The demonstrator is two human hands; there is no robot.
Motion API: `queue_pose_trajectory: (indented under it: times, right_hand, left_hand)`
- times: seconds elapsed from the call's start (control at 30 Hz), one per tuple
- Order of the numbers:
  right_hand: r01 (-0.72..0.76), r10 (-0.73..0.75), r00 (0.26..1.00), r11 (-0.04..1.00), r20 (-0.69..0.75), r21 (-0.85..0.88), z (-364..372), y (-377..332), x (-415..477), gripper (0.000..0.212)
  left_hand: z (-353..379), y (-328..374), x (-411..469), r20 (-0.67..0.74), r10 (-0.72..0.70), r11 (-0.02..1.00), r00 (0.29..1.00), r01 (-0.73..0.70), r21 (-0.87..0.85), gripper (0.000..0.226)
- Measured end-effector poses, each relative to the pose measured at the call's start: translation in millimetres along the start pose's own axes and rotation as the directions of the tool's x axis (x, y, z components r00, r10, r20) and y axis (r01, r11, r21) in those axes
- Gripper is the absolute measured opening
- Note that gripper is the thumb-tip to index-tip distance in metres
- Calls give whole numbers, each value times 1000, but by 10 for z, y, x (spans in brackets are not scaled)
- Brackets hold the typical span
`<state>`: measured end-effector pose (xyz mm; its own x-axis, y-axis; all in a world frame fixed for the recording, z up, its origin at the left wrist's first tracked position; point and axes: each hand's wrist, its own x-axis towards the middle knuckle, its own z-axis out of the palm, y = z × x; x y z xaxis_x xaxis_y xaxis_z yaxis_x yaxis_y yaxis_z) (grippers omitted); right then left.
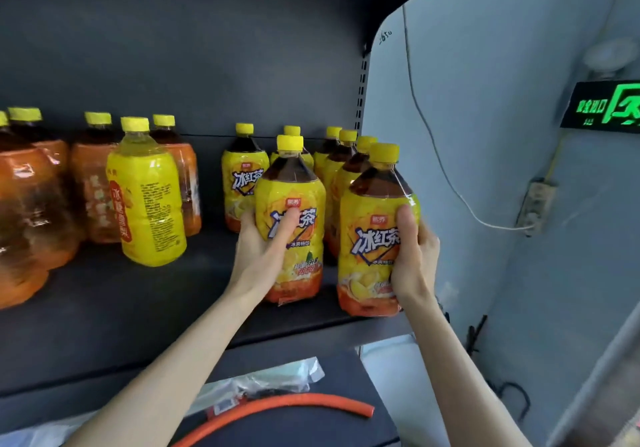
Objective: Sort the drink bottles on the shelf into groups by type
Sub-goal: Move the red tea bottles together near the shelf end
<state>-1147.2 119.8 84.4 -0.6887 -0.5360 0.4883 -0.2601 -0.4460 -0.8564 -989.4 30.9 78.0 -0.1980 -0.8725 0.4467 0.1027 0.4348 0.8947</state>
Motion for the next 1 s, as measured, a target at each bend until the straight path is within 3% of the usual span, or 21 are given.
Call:
queue_pose_trajectory:
  times: [0.27, 0.33, 0.4, 0.47, 0.67, 0.87, 1.0]
  right_hand:
    - [-53, 52, 997, 998, 63, 15, -137, 245, 322, 72]
    - [-70, 68, 992, 997, 103, 16, -149, 256, 360, 73]
    - [-82, 81, 988, 997, 129, 10, -161, 252, 386, 72]
    - [-95, 95, 986, 995, 136, -4, -175, 274, 419, 69]
    - [-127, 123, 977, 992, 177, 11, -189, 329, 454, 63]
    - [-133, 120, 975, 989, 185, 60, -200, 324, 475, 48]
    - [-113, 105, 982, 993, 155, 45, -184, 334, 464, 59]
  left_hand:
    - [275, -129, 161, -69, -25, 996, 997, 31, 82, 40]
    - [306, -168, 159, -127, -20, 987, 992, 40, 154, 54]
    - [337, -185, 154, -180, -14, 966, 984, 60, 250, 84]
    - [371, -163, 139, -230, -2, 962, 973, 64, 264, 94]
    - [487, -209, 52, -294, -5, 986, 956, 55, 159, 80]
    - [532, -247, 191, -252, -80, 994, 965, 96, 50, 57]
    - [567, -295, 369, -250, -109, 991, 962, 125, 50, 58]
